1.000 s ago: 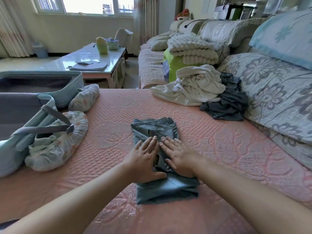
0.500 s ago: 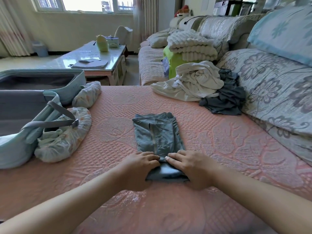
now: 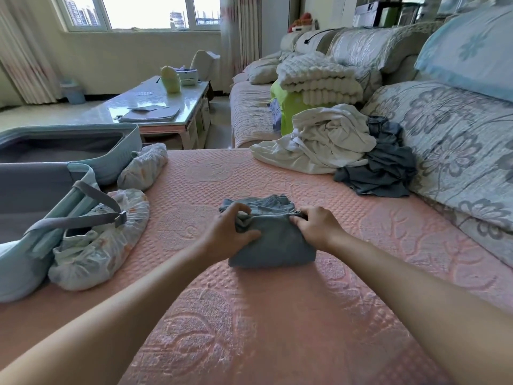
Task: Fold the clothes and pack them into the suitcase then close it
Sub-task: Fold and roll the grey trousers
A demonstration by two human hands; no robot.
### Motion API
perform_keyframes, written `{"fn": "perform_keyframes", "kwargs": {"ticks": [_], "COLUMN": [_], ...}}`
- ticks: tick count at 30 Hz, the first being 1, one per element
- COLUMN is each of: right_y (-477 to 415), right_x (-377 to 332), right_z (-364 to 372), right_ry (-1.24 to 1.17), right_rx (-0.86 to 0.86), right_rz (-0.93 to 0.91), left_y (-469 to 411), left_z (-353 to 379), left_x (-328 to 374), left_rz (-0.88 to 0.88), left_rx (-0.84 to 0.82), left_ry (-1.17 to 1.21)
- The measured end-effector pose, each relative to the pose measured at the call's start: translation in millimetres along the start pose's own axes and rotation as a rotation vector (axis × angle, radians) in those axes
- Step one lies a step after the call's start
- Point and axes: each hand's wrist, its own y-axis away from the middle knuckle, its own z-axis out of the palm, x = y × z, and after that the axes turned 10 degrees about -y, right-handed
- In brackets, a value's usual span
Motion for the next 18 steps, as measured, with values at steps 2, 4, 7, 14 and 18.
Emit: {"fn": "perform_keyframes", "kwargs": {"ticks": [2,4,7,14,18], "right_y": [-9,-17,-25,-32,-28], "right_x": [1,3,6,14,15], "right_z": [9,18,29,38,38], "right_ry": [0.029,0.072,0.156,0.456,0.494], "right_rx": [0.057,0.106,0.136,0.136,0.240], "right_rz": [0.016,0.026,-0.004,-0.073,-0.558], "left_y": [-7,-10,-7,-6,-15], "left_z": [1,5,19,46,45], "left_x": [3,6,18,1,0], "left_rz": [-0.141,-0.119,0.452,0.389,0.351], "left_rx": [0.098,0.222,0.417,-0.152,-0.226], "left_ry": [-0.005,-0.164,-0.530,-0.765,-0.654]}}
